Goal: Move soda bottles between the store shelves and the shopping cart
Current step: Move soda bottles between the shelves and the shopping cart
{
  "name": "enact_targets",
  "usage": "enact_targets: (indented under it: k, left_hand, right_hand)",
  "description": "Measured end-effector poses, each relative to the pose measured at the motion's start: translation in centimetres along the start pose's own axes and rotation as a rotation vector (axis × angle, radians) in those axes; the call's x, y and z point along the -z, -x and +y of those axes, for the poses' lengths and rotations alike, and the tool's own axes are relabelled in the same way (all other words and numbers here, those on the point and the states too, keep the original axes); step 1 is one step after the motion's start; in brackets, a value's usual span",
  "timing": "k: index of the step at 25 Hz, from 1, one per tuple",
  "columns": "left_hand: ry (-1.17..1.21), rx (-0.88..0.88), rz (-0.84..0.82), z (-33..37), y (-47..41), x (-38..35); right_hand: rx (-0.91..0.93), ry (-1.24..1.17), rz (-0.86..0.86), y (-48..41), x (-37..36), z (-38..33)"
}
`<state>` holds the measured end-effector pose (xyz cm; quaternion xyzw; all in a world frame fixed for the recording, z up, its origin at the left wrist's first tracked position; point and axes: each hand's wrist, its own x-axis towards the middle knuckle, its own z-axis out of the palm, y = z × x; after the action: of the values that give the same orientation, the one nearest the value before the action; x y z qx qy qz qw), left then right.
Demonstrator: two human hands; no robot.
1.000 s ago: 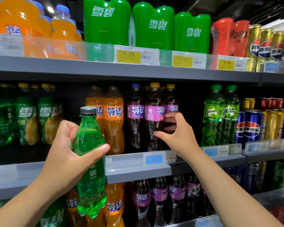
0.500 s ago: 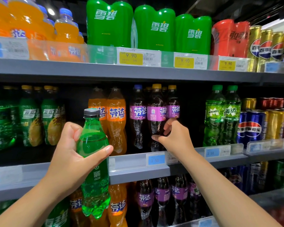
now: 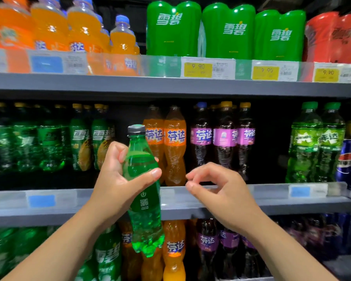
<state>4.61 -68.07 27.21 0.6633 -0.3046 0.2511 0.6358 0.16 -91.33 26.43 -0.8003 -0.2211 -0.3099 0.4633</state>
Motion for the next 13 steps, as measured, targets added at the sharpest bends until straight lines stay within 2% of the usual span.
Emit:
enact_targets:
  k: [3, 6, 9, 11, 13]
  left_hand:
    - [0.209, 0.026, -0.051, 0.6, -0.1, 0.4]
    - [0.311, 0.010, -0.069, 1.2, 0.4, 1.2]
    - [0.366, 0.014, -0.100, 1.6, 1.2, 3.0]
    - [0.380, 0.025, -0.116, 1.7, 1.5, 4.1]
    - [0.345, 0.016, -0.111, 1.8, 1.3, 5.6]
  right_hand:
    - [-0.161, -0.269, -0.246, 1.2, -4.1, -1.4]
    - [-0.220, -0.516, -0.305, 2.0, -6.8, -2.1]
    - [-0.265, -0.662, -0.411, 2.1, -8.5, -3.0]
    - [-0.240, -0.676, -0.406, 2.0, -9.9, -3.9]
    - [-0.198, -0.674, -0.325, 1.7, -11.7, -5.0]
